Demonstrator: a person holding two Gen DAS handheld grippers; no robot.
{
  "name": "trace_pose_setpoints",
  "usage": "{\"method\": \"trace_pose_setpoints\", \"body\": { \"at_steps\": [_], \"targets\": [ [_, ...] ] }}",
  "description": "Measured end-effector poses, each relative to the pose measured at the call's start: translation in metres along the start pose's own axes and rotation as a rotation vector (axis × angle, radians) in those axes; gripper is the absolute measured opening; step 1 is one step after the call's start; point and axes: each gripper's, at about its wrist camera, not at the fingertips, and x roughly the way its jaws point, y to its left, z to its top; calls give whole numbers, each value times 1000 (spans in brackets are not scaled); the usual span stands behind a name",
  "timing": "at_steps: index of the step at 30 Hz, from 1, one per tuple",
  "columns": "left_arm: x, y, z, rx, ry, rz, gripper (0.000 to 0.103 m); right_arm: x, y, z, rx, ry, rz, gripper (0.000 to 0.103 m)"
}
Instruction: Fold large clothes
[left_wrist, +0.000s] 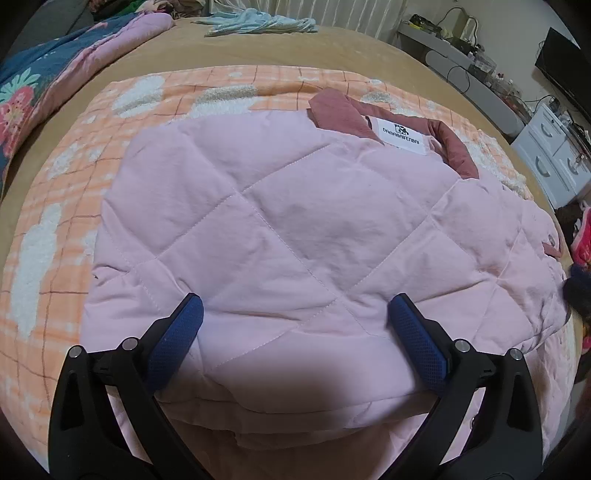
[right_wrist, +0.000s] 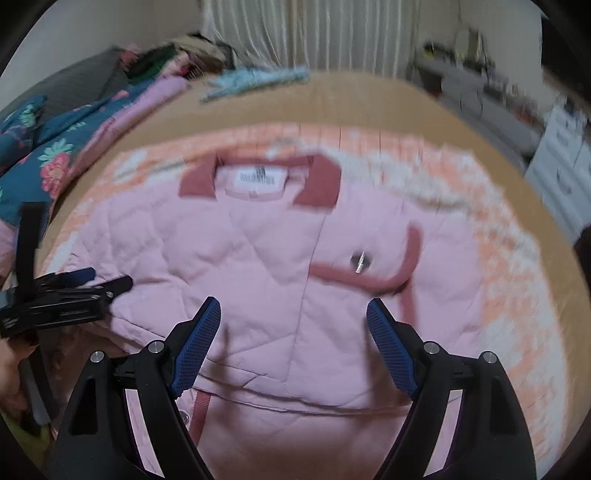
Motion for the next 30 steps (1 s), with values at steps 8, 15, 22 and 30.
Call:
{"method": "trace_pose_setpoints", "body": {
  "at_steps": [8,15,22,30],
  "targets": [
    [-17,-4,-4,-12,-19,15,95,46,-12,-25,74,62,15,83],
    [-49,-4,-14,-27,-52,2,95,15,-12,-33,120,33,60,86],
    [-89,-12,-25,-4,-94,-6,95,-42,-17,-42,140,-68,88,97],
    [-138,-26,-37,31,-158,-4,95,-101,-28,-50,160,-150,106,98]
  ]
}}
